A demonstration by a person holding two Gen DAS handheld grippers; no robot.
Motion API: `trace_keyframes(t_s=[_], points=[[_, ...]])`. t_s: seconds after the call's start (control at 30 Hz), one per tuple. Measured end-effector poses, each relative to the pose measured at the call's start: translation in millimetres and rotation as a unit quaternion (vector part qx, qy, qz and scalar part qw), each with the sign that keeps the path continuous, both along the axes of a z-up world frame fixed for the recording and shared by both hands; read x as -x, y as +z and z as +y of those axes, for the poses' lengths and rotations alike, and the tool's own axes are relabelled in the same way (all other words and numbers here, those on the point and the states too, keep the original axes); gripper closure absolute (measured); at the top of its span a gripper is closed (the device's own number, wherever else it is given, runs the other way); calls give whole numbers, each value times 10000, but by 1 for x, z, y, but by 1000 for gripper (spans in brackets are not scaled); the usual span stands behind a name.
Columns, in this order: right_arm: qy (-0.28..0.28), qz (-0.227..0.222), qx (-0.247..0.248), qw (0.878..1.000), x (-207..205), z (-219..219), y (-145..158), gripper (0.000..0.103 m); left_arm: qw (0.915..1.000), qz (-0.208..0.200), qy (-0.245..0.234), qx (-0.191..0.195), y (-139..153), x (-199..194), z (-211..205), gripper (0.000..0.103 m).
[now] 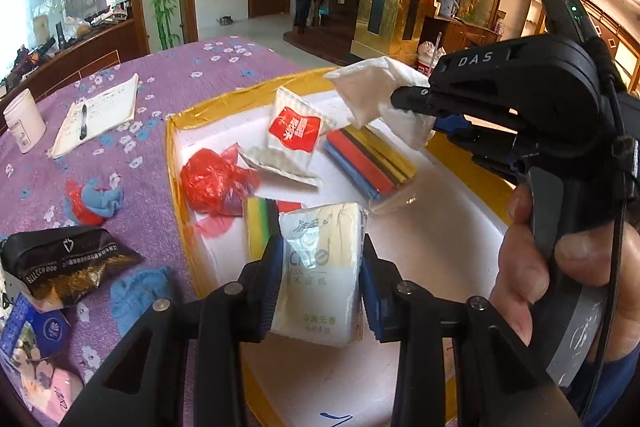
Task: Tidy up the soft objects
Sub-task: 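Lower the Face tissue pack and white towel into the box, open both tools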
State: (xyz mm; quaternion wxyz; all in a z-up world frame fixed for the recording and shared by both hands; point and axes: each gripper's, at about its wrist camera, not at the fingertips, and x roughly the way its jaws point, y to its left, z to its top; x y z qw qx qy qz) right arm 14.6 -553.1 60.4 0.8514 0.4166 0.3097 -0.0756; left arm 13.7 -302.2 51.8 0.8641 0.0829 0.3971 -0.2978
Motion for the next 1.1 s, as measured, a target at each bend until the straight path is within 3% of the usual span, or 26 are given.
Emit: trace_keyframes(t_s=[0.27, 0.8, 0.9, 0.97, 1.1], points=[[12, 317, 140, 9994, -10, 2, -8, 89, 9999, 103, -80, 27, -6, -2, 2, 68], [21, 298, -56, 9995, -12, 0, -12, 86, 9999, 58, -118, 37, -12, -1, 5, 66], [34, 274, -28, 9996, -12, 1, -11, 73, 9999, 9, -136, 33, -12, -1, 6, 66], [30, 243, -36, 9997, -11, 3, -10, 57, 9999, -39, -155, 18, -13, 0, 6, 65], [127, 80, -134, 9998, -9, 5, -7, 57, 9998, -49, -208, 58, -14, 1, 6, 60]])
